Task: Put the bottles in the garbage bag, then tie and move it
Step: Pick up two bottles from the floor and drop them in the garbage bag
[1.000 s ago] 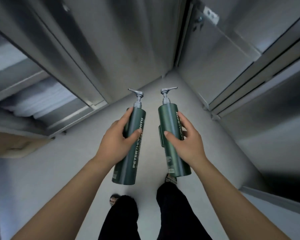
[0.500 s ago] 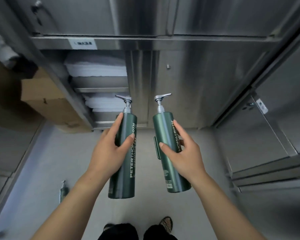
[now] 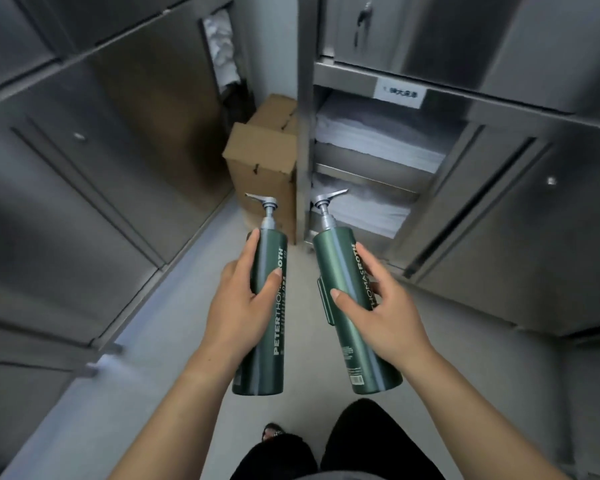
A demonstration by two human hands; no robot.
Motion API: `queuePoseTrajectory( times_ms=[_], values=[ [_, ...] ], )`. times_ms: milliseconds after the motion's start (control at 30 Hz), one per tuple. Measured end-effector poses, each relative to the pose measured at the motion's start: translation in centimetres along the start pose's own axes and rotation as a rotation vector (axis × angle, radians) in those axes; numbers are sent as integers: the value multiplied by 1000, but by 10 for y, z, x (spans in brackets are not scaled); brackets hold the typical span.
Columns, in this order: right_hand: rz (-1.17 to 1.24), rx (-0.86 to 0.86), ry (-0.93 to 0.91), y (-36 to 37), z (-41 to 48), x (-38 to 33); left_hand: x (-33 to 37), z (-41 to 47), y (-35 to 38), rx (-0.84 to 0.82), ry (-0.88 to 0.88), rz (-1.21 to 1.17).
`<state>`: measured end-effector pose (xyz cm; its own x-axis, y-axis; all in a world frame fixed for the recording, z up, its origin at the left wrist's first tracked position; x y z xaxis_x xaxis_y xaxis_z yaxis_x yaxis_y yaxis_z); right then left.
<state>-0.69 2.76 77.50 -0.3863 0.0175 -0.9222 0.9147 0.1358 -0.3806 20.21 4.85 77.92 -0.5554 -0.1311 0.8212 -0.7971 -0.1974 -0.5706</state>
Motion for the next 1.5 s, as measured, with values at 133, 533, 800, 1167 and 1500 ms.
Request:
queuePoseTrajectory(
  times_ms=[133,533,800,1167,1500],
  values=[
    [-31,-159,-27,61,19,-14,-50,-11,-43,127,-134,-24],
    [-114,-745,-242,244,105,-70,-142,-24,-139,585,-514,-3],
    [-71,-1109,-313,349,107,-121,-177,-66,-196,974,-727,-6],
    [-122,-1520,-481,439,-99,-153,-178,-288,-226,1291,-965,51],
    [-144,-1785,-642,480,-308,-163,-160,-487,-239,1522,-1107,144]
  ],
)
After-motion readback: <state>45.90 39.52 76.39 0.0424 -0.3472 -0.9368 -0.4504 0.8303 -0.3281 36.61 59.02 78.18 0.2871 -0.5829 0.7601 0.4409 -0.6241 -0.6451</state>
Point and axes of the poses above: each hand's wrist, its own z-axis towards the middle knuckle, its own y-axis out of the palm, x = y × z, the point moved 8 cm from there along z, towards the middle knuckle, and after that the axes turned 3 degrees about y, right-handed, at the moved point
